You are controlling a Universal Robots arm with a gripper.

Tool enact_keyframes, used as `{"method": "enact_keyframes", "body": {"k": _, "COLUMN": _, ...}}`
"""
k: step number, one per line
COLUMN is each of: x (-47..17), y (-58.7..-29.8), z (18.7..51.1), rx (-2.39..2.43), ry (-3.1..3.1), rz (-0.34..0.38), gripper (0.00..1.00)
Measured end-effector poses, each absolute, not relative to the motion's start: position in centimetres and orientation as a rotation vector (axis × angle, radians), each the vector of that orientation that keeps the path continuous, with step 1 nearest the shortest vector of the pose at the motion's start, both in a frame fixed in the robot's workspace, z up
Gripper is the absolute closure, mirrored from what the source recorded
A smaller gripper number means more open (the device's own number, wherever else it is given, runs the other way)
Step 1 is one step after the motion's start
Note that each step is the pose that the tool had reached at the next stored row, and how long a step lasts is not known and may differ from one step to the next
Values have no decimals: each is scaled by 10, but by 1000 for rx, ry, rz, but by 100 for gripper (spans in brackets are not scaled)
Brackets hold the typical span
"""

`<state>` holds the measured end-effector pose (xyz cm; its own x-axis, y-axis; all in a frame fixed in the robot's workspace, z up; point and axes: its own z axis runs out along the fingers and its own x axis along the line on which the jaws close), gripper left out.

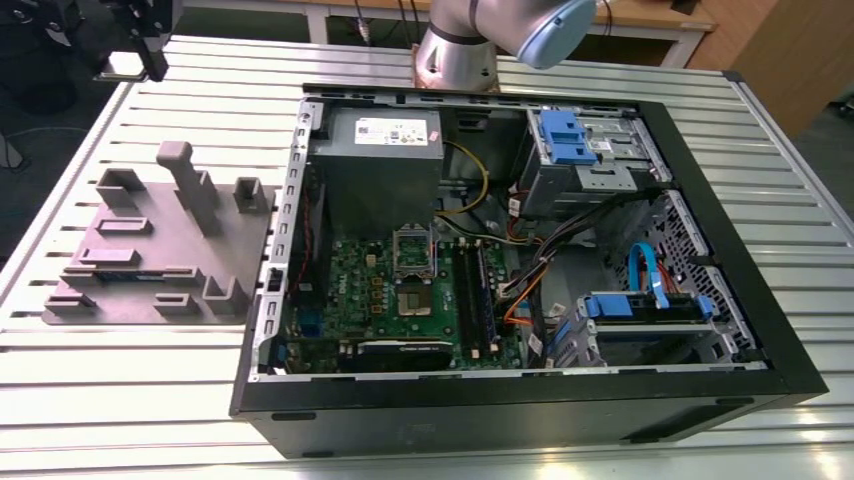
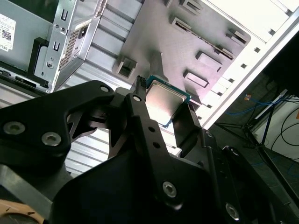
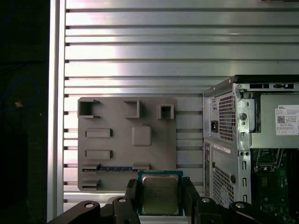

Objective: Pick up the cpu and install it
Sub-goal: 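Pick up the cpu and move it towards the insertion slot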

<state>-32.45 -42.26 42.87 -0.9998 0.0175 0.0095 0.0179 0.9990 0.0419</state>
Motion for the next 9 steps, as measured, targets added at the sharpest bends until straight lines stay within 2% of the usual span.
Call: {"method": "enact_keyframes", "body": {"k": 9, "x": -322, "y": -423, "z": 429, "rx": -28, "ry": -3132, "rz": -66, "gripper": 53}}
